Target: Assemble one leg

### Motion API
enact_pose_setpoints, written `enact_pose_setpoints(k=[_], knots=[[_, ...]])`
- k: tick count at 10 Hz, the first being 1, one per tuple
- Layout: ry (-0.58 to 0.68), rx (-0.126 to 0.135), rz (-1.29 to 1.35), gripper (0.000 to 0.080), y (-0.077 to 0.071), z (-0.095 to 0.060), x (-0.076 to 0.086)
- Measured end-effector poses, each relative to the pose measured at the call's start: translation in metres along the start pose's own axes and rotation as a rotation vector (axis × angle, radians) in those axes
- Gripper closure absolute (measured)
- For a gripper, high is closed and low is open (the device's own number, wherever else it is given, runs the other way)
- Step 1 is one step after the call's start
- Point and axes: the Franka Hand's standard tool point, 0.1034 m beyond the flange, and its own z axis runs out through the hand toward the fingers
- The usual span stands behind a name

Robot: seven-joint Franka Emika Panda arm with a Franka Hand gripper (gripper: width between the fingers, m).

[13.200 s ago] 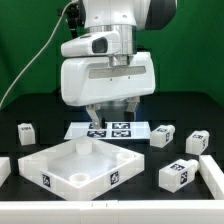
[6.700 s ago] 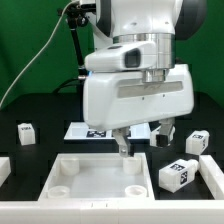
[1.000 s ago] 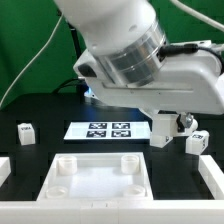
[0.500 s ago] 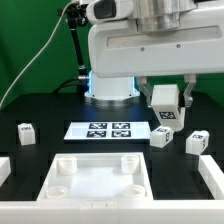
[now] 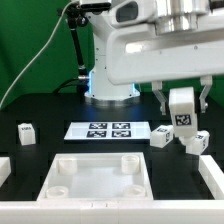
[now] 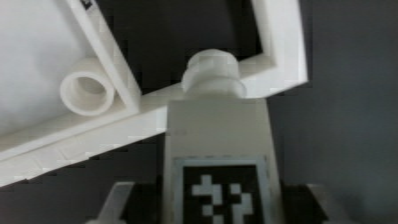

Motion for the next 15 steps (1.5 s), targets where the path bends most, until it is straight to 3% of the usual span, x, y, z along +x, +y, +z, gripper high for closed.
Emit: enact_pose_setpoints(k=[1,3,5,7,8,9,11,12,15], knots=[[-0.003,-0.004,-0.018,0.0519,0.009,0.0,0.004],[-0.005,0.001,-0.031,0.0519,0.001,0.0,0.001],[-0.007,-0.003,-0.045,0.0519,0.005,0.002,0.0],[0.022,-0.035,-0.162,0.0519,0.028,0.013,-0.002],[0.053,-0.052,-0.22,0.0519,0.047,0.016,0.008],[0.107,-0.05,-0.266,0.0519,0.05,0.019,0.016],[0.108,-0.044,-0.259,0.0519,0.048,0.02,0.015],[0.218,-0.022,-0.262,0.0519,0.045,0.018,0.022],[0.283,-0.011,-0.267,0.0519,0.049,0.028,0.013]])
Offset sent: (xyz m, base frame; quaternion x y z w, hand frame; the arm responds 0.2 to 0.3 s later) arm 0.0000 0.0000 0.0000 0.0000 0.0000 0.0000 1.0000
